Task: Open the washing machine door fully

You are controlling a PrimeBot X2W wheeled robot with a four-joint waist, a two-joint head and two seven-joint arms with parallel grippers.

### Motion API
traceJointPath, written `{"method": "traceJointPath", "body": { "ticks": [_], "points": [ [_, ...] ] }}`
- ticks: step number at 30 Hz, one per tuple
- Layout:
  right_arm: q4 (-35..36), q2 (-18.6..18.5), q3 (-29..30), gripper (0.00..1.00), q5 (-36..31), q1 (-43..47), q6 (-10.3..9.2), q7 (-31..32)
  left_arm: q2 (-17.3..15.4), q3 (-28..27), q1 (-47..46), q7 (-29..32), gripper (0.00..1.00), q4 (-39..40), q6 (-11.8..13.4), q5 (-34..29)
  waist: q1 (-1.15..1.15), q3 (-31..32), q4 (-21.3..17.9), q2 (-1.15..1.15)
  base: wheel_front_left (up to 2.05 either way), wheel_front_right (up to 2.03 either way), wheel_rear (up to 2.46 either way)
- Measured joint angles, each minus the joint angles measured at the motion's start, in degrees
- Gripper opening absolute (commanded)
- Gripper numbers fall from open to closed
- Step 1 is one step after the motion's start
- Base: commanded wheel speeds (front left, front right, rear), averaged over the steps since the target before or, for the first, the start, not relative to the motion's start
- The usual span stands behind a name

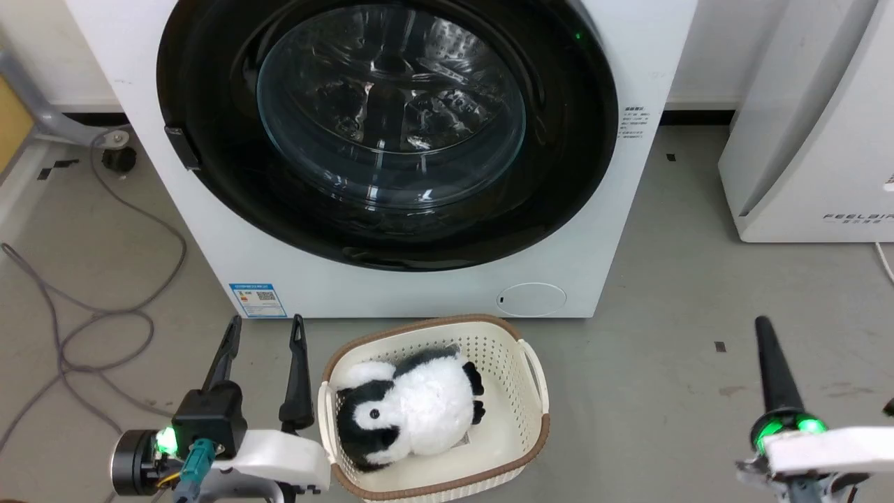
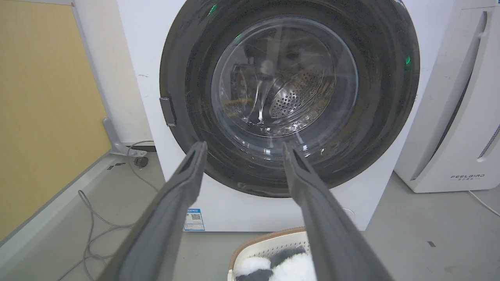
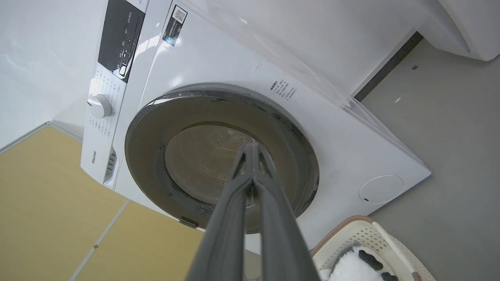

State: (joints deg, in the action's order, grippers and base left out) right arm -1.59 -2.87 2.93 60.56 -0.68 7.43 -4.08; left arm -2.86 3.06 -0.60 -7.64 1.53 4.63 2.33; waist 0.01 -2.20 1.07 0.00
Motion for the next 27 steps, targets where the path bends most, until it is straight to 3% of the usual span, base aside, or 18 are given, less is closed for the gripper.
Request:
{"method": "traceJointPath", "body": {
  "ticks": [11,27],
  "points": [
    [-4.81,-0.83,5.47,0.00,10.45,-7.54,0.00,4.57,0.01,0.58,-1.81,-1.21,1.00,0.63,0.71,0.32,0.00,-2.23,1.33,0.00,0.00,0.00,0.00],
    [-18.24,-8.55,6.16,0.00,19.71,-26.98,0.00,7.95,0.01,1.74,-6.95,-3.08,1.00,1.74,1.86,0.36,0.00,-9.24,4.16,0.00,0.00,0.00,0.00]
  ]
}}
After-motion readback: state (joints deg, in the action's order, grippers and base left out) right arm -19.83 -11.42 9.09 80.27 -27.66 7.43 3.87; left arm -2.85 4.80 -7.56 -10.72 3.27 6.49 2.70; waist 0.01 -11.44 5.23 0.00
